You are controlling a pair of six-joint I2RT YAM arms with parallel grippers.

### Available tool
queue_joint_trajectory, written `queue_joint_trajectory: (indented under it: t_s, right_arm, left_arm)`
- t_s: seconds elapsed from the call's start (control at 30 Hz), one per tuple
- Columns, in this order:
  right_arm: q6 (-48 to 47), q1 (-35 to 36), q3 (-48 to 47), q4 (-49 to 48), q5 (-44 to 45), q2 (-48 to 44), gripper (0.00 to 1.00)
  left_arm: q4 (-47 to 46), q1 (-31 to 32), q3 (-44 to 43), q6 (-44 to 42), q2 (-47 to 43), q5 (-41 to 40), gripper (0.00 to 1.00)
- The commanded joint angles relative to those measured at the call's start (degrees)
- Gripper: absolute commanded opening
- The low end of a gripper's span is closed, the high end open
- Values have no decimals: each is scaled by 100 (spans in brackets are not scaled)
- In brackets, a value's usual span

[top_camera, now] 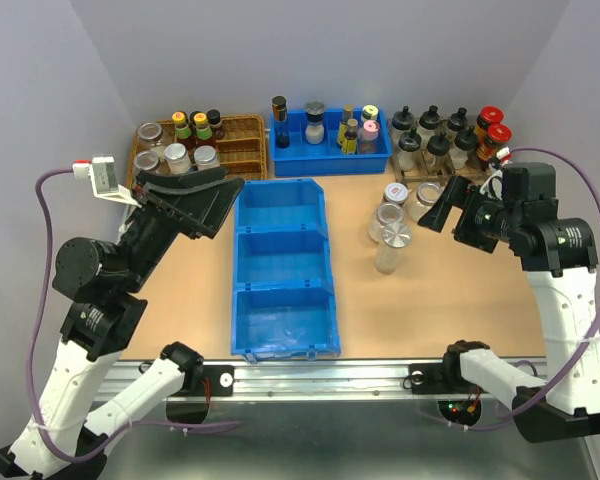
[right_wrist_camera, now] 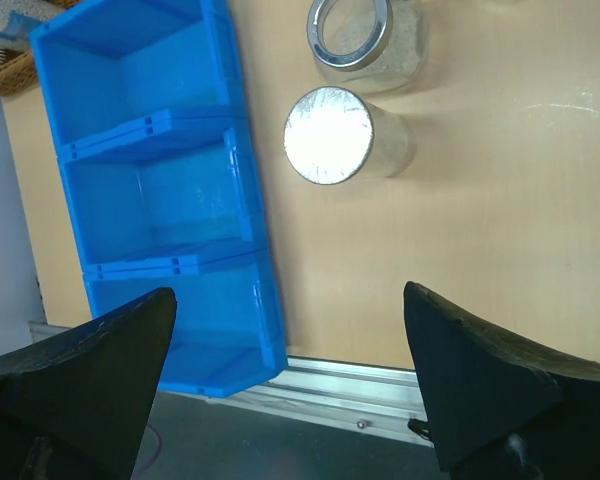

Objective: Organize the condiment bottles

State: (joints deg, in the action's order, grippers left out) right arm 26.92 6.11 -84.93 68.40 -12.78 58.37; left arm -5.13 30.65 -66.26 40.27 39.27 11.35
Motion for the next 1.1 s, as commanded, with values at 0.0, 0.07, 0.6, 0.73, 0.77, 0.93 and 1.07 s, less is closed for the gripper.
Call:
queue_joint_trajectory:
  t_s: [0.0, 0.07, 0.6, 0.73, 0.77, 0.93, 1.07]
  right_arm:
    - [-178, 48, -174, -90, -5, 25, 100]
    - [-169, 57, -138, -90, 73, 165, 100]
    - [-345, 1164, -1527, 454, 1567, 2678, 100]
    - [-240, 1410, -1431, 534, 2391, 3083, 100]
    - [-231, 1428, -1430, 551, 2516, 3171, 100]
    - [-239, 1437, -1553, 508, 2650, 3584, 100]
    - [-257, 1446, -1545, 490, 2465, 3831, 100]
  left_arm:
    - [-122, 11, -290, -160, -130, -133, 99]
    - [55, 11, -431, -247, -165, -230, 99]
    - [1504, 11, -441, -204, -797, -722, 99]
    - [1943, 20, -458, -116, -1026, -1003, 99]
    - [2015, 20, -441, -99, -1113, -1082, 99]
    - [2191, 20, -274, 77, -1403, -1083, 99]
    - [2331, 11, -256, 156, -1501, -1285, 99]
